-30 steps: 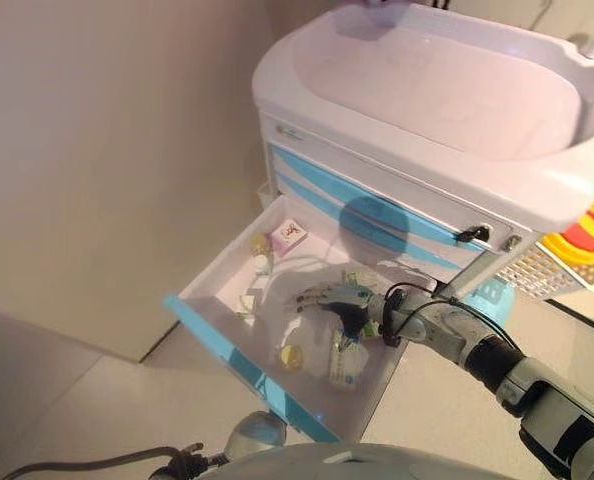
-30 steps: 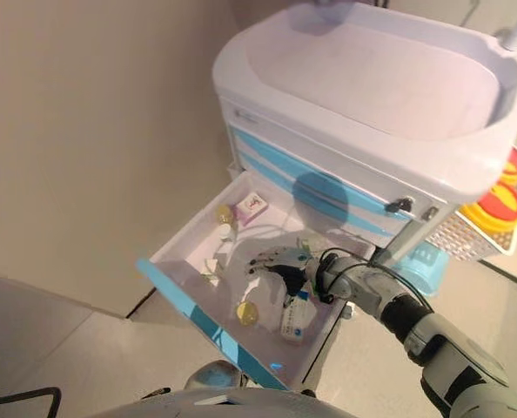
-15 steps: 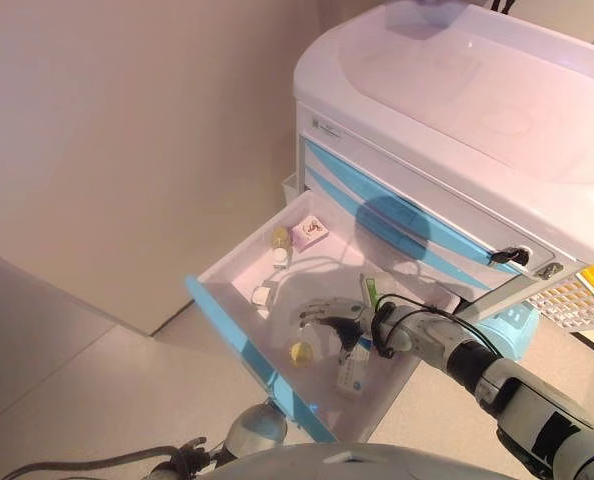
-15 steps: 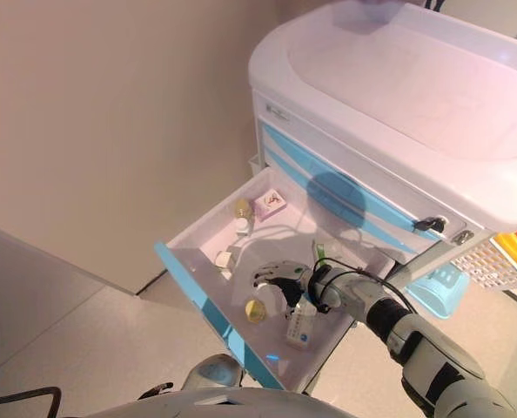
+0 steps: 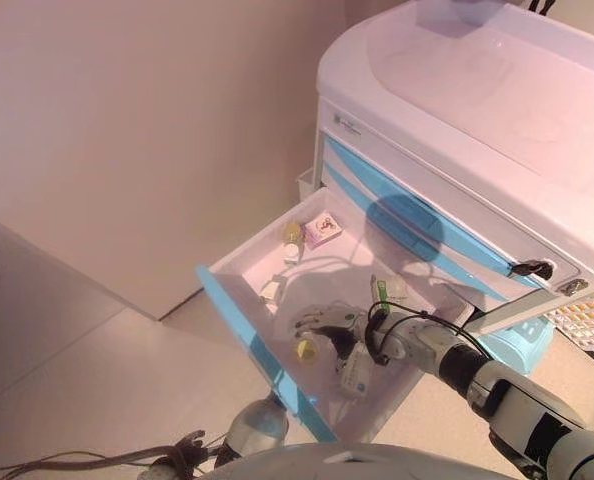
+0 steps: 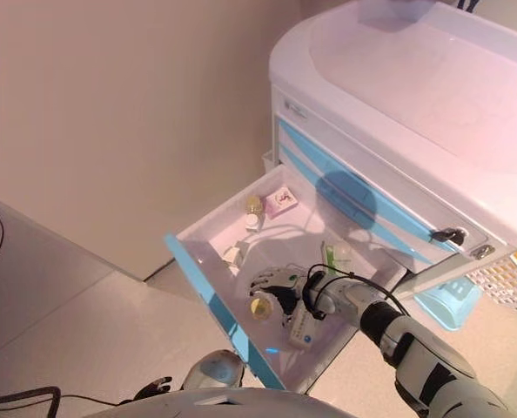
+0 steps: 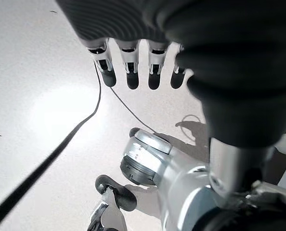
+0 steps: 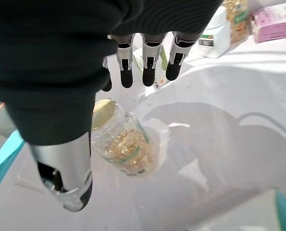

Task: Open the drawer and pick up the medicine

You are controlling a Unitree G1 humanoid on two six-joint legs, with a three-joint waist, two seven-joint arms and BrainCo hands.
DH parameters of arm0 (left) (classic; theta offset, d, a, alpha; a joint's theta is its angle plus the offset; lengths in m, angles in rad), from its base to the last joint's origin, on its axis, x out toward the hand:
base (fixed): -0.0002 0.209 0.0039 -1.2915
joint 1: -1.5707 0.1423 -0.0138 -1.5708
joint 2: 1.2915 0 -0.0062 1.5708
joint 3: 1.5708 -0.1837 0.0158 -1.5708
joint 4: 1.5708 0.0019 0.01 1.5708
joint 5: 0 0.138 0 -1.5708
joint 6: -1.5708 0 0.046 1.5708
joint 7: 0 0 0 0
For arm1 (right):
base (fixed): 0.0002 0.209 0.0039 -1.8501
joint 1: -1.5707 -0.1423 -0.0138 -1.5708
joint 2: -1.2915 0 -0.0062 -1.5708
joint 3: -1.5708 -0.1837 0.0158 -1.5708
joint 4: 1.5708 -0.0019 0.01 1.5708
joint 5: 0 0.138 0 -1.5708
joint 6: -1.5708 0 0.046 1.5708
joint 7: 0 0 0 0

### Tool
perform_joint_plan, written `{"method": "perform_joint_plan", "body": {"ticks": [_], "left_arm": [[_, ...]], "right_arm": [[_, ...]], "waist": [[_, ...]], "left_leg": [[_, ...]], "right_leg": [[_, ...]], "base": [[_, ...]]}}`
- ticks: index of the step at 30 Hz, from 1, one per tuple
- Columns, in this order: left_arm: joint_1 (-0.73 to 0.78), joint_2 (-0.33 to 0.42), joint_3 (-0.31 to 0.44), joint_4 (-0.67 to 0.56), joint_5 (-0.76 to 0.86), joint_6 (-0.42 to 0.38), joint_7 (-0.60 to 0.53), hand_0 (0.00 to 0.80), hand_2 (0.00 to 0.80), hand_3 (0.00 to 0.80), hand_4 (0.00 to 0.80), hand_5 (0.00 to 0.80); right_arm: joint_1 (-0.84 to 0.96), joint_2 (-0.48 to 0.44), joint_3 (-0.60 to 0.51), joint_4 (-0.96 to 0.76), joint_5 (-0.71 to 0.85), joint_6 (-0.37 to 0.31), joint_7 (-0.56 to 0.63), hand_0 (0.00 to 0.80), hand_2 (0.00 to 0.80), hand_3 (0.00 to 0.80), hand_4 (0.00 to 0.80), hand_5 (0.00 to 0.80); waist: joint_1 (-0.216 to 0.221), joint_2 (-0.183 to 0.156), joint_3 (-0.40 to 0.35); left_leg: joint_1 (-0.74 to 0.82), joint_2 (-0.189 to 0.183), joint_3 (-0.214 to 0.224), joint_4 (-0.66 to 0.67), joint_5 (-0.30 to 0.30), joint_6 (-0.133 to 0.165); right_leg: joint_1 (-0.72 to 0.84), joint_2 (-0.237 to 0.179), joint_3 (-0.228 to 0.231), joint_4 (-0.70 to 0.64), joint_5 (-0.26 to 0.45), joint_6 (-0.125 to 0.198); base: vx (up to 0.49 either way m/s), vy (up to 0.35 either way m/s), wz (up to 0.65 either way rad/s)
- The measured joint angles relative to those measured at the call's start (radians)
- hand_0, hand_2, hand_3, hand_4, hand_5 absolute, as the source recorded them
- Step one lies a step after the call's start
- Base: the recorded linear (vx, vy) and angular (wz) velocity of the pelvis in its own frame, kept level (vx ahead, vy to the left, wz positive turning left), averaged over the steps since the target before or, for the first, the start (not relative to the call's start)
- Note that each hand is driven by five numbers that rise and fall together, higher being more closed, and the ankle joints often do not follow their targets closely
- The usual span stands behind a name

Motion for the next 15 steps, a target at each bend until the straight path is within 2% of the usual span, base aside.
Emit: {"method": "perform_joint_plan", "body": {"ticks": [10,15], "left_arm": [[-0.001,0.005,0.0,-0.001,0.001,-0.004,-0.001,0.0,0.0,0.0,0.0,0.0],[-0.002,0.005,0.001,-0.004,0.001,-0.005,-0.001,0.0,0.0,0.0,0.0,0.0]], "right_arm": [[0.0,0.026,0.006,0.01,-0.003,0.001,-0.006,0.0,0.0,0.0,0.0,0.0],[0.001,0.026,0.006,0.012,-0.049,0.02,-0.052,0.0,0.0,0.0,0.0,0.0]], "waist": [[0.004,-0.002,0.008],[0.019,0.002,0.017]], "left_leg": [[-0.004,-0.002,-0.016,0.0,0.001,-0.001],[-0.01,-0.003,-0.024,0.0,0.001,-0.001]], "right_leg": [[0.0,0.0,-0.012,-0.004,0.0,0.0],[0.001,0.001,-0.022,-0.01,-0.004,0.005]], "base": [[0.007,-0.003,0.02],[0.049,-0.046,0.06]]}}
